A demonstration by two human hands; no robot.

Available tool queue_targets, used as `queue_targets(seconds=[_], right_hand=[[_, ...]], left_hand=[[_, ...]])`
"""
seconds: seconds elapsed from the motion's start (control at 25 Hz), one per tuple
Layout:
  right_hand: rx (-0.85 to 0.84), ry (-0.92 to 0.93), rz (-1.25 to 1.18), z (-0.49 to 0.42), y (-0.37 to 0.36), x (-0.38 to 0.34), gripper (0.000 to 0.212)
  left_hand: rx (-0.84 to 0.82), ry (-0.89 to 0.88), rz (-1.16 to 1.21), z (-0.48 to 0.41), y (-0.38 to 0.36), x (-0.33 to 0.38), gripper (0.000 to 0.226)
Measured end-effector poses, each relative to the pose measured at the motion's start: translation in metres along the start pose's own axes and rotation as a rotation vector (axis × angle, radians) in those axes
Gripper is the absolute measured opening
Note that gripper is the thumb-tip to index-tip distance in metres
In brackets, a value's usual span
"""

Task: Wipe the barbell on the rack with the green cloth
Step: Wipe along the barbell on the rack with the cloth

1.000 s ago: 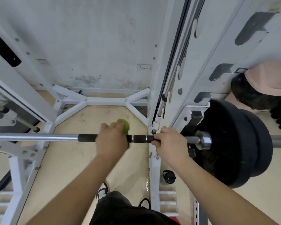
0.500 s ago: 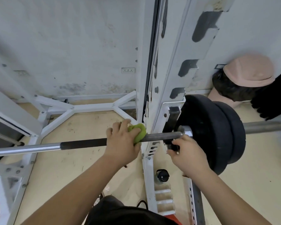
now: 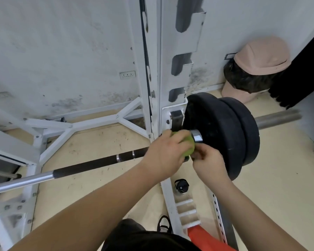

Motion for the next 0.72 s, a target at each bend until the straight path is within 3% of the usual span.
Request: queue_targets(seconds=[0.12,0.28,0.52,0.68,0.72], right_hand=[[-0.007,-0.098,-0.133,0.007,-0.009,-0.003,0.045],[-0.066,-0.121,-0.045,0.004,-0.012,0.004,0.053],[-0.083,-0.048,0.046,0.010,-0.019,0.002,0.032],[-0.055,-0.061,0.105,0.002,-0.024,-0.002,0.005],[-0.055,-0.066,0.124,0.002,-0.026,-0.004,0.014]], left_hand=[[-0.190,0.116,-0.183,-0.029,-0.022,0.007,0.033],[-0.263,0.191,-0.229,-0.009,-0.019,-0.015,0.044],[-0.260,0.156,-0.222,-0.017,-0.016,-0.009,0.040],[-0.265,0.246,-0.222,0.021,-0.008,-0.032,0.054],[-0.268,0.294,-0.239,0.035,-0.003,-0.043,0.054]])
Point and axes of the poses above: each hand's wrist, its own z-axis away from the middle knuckle, its own y-axis out of the back of the hand, x = y × z, the point moved 5 cm from there along -z, towards the middle knuckle, and after that the axes turned 6 degrees about z, right-handed, at the moved point
